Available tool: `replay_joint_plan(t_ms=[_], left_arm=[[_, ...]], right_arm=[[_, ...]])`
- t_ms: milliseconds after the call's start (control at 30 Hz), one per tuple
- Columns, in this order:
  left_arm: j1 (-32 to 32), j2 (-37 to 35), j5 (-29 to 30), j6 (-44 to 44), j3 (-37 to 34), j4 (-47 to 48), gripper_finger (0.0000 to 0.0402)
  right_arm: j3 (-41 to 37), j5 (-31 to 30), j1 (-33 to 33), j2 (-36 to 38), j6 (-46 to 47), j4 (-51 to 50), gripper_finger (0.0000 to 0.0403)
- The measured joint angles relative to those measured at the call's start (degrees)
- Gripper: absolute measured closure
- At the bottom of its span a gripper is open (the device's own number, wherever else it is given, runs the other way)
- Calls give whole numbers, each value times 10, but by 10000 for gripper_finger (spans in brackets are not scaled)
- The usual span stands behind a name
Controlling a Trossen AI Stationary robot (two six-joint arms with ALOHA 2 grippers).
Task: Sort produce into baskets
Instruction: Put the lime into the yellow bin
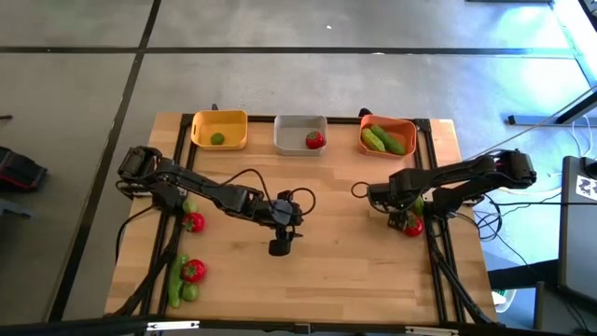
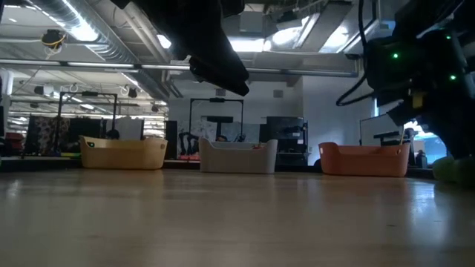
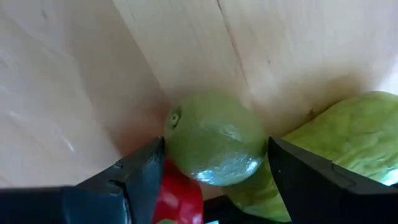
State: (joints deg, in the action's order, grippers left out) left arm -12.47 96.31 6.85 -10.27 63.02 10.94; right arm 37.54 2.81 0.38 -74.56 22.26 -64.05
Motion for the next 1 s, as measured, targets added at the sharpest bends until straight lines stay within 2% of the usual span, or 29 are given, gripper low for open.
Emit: replay_joint_plan(t_ms=[100, 300, 400, 667, 1000], left_arm=[[0, 0, 0, 0, 0, 0, 185], [1, 0, 0, -7, 0, -2, 186], [1, 0, 0, -8, 0, -10, 185], [-4, 0, 0, 2, 0, -13, 186], [-33, -4, 20, 35, -5, -13, 215]], right_arm=[[-9, 6, 0, 1, -1, 4, 145], [-8, 8, 0, 2, -1, 8, 229], [-7, 8, 0, 2, -1, 10, 255], [45, 4, 0, 0, 0, 68, 257], [82, 10, 0, 1, 0, 277, 256]])
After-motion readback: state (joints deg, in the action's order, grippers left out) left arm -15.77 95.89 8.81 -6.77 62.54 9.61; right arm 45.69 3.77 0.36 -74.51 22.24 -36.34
